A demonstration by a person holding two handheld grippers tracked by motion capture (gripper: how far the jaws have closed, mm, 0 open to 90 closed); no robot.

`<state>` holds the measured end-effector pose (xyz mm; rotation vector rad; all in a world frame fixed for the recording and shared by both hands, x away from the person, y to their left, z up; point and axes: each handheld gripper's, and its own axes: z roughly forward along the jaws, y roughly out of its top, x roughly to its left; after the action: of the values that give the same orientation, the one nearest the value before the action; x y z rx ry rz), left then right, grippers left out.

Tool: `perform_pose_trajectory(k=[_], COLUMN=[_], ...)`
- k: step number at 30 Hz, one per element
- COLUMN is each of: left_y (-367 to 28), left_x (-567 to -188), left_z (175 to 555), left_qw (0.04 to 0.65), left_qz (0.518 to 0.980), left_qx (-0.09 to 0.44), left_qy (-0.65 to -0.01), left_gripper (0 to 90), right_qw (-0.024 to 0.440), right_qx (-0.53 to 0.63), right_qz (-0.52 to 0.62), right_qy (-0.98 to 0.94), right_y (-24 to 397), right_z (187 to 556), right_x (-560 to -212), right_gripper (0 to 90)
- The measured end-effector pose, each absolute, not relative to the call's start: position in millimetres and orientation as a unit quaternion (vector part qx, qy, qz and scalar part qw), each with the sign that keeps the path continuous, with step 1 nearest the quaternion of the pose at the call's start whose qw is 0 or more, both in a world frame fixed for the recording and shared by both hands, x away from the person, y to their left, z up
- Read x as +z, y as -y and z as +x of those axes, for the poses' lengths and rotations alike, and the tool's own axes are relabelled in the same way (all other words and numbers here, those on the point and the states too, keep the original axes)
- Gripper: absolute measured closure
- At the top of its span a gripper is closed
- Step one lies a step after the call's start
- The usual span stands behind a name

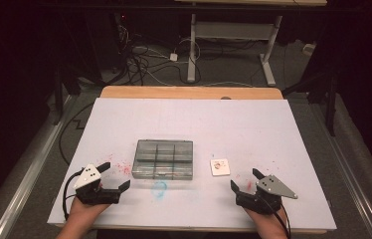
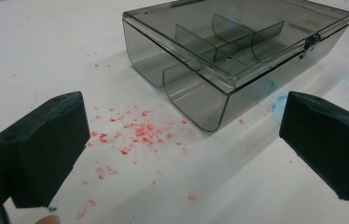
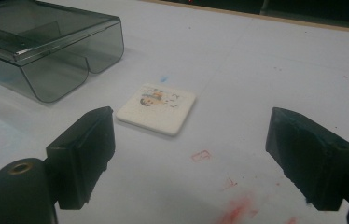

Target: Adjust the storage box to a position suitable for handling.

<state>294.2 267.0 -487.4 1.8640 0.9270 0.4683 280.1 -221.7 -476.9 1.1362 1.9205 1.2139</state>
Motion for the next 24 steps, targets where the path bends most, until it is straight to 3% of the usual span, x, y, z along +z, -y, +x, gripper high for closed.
perform_pose_trajectory(k=[3,4,13,16,22,24], left_y=[-266.9,-266.9,-266.1,-266.2,-266.1,-266.1], left_x=[-487.4,-487.4,-487.4,-487.4,-487.4,-487.4], left_z=[294.3,294.3,293.4,293.7,292.4,292.2], left_qw=[0.483,0.483,0.483,0.482,0.483,0.484], left_qz=[0.765,0.765,0.767,0.768,0.769,0.768], left_qx=[0.192,0.192,0.194,0.193,0.197,0.198], left_qy=[-0.381,-0.381,-0.375,-0.374,-0.37,-0.37], left_gripper=[1.2,1.2,1.5,1.4,1.5,1.5], right_qw=[0.296,0.293,0.276,0.272,0.263,0.262], right_qx=[0.455,0.455,0.438,0.43,0.414,0.423], right_qz=[0.429,0.429,0.42,0.41,0.402,0.399], right_qy=[-0.722,-0.723,-0.745,-0.757,-0.773,-0.77], right_y=[221.8,221.6,218.3,215.5,211.4,209.7], right_z=[280.5,281.0,285.4,286.1,289.1,291.1], right_x=[-476.9,-476.9,-477.0,-476.8,-476.6,-475.4], right_gripper=[17.4,23.2,39.2,51.6,57.4,68.3])
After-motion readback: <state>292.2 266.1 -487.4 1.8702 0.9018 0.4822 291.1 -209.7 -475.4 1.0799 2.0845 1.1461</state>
